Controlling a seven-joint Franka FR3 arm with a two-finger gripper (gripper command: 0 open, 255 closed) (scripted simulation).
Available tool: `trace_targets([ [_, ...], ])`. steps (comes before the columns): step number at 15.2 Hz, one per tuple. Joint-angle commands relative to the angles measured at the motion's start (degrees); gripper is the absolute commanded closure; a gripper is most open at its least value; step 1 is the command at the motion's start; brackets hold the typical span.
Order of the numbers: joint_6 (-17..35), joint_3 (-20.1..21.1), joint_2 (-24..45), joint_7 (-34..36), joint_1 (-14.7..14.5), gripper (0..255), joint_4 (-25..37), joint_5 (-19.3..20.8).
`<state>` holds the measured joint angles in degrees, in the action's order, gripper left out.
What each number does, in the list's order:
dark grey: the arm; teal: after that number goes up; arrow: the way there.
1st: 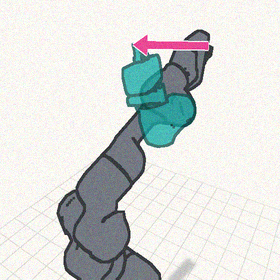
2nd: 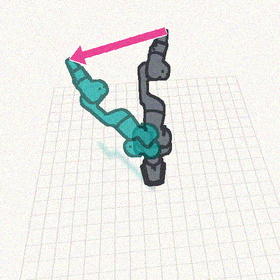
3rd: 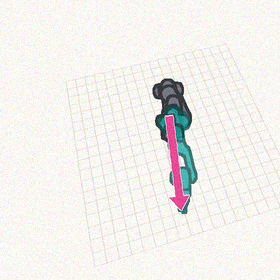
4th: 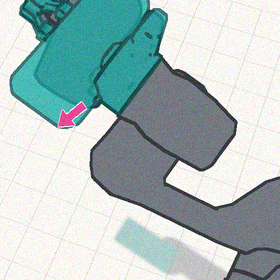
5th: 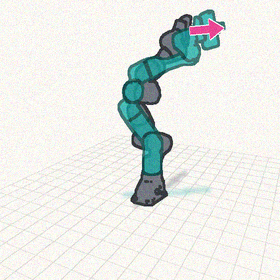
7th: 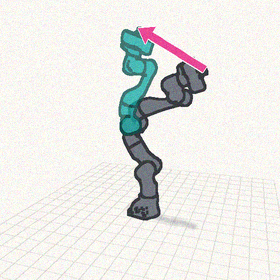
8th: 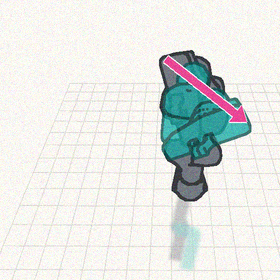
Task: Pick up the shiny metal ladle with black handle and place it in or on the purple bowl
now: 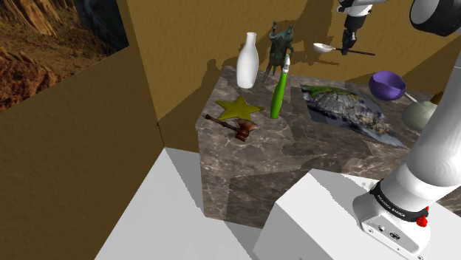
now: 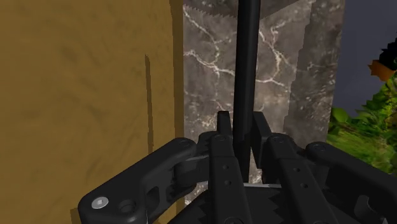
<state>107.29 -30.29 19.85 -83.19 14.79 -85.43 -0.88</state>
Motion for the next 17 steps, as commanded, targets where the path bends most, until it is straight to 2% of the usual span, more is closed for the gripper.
trace_targets([
  [1,0.8,-0.7,-1.7,-1.6,0.8,255,-2.2,0.5],
  [9,3.7,-4.1,-6.0,-10.3,5.8,255,-7.9,1.2],
  [17,4.9,-7.3,-6.4,-20.6,12.4,255,-8.7,-0.5],
])
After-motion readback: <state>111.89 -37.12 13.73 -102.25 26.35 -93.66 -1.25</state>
